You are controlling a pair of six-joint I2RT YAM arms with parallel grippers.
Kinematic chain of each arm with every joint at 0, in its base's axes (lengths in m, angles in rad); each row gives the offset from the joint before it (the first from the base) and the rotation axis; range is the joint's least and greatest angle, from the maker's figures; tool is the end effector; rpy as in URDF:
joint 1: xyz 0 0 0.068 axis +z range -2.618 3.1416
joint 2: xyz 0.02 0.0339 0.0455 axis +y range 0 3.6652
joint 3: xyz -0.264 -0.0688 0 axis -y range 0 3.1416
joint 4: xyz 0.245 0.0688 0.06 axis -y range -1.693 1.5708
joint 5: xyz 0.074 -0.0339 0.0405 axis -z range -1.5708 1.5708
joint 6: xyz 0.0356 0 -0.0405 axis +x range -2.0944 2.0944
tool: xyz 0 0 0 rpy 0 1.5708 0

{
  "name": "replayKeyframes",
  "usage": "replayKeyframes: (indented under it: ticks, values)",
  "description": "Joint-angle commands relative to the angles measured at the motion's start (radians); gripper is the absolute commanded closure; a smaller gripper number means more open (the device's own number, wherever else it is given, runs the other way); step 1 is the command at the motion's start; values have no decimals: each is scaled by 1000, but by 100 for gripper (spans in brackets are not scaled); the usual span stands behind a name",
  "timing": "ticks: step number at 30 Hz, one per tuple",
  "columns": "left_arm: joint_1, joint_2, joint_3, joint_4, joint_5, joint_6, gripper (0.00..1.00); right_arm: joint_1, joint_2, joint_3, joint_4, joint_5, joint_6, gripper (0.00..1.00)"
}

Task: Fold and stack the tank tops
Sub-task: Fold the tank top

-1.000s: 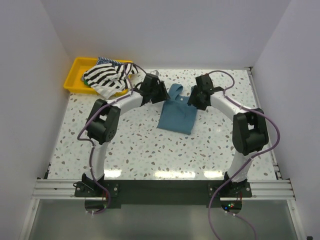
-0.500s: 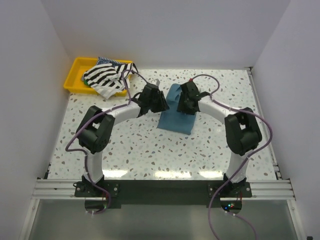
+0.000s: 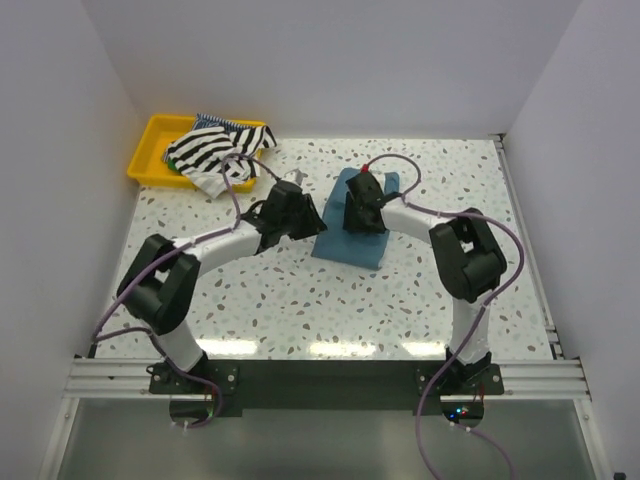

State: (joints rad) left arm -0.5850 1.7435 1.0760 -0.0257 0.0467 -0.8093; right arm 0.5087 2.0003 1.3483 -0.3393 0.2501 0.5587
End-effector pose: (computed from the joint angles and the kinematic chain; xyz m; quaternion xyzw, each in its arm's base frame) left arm 0.3152 -0.2108 0.1990 -0.0914 0.9004 -0.2889 0.3121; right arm 0.3715 0.1971 0.1618 0.0594 0.9496 0.0413 0.3049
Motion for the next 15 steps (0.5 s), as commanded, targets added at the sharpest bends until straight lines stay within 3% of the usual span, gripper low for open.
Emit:
replayKeyframes:
  ticks: [1, 9, 15]
  values:
    - [2, -161, -86, 35, -68, -56, 61, 97, -29, -126, -55, -2, -17, 34]
    - [1, -384, -241, -62, -110, -83, 59, 316, -216, -394, -1, -14, 36, 32]
    - [4, -437, -314, -83, -87, -84, 58, 413, -348, -468, -20, -38, 90, 29]
